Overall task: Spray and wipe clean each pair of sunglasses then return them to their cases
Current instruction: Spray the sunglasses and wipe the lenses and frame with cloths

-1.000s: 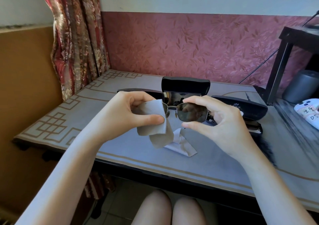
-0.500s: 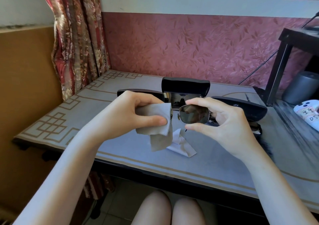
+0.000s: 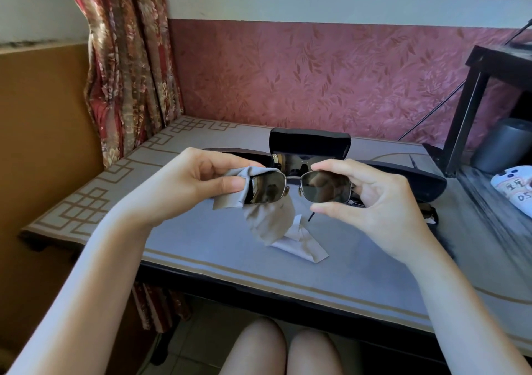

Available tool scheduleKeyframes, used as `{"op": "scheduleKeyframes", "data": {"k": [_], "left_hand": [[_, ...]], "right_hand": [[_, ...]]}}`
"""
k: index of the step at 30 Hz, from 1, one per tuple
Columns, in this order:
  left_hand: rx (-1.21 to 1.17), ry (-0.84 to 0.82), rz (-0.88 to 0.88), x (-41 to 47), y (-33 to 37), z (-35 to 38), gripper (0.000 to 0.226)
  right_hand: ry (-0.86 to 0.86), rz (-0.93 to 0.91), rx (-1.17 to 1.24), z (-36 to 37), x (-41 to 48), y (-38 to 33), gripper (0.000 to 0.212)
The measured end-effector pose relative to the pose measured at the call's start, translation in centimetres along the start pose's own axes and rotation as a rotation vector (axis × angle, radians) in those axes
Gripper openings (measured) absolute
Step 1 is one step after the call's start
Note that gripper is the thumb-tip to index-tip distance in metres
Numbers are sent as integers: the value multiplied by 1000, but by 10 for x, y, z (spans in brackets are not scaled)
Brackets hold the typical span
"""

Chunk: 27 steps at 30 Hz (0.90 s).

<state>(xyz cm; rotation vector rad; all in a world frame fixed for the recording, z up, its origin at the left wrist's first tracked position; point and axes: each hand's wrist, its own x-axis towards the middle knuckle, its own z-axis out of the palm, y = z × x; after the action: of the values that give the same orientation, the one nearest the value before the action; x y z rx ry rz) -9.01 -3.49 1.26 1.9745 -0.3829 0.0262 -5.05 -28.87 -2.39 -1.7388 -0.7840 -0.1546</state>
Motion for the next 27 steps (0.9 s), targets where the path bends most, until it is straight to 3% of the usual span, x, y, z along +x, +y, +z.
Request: {"op": "scheduleKeyframes", "data": {"k": [5, 14, 21, 27], "left_hand": [[24, 106, -17, 4, -2, 7, 17], [132, 239, -16, 14, 10, 22, 57], [217, 136, -13, 17, 16, 30, 20], [125, 117, 13, 14, 10, 26, 24]], "right_hand": [[-10, 36, -107, 2, -2, 6, 45], [-8, 15, -131, 2, -2, 3, 42], [0, -21, -127, 1, -4, 2, 44], [35, -49, -64, 0, -4, -1, 45]]}}
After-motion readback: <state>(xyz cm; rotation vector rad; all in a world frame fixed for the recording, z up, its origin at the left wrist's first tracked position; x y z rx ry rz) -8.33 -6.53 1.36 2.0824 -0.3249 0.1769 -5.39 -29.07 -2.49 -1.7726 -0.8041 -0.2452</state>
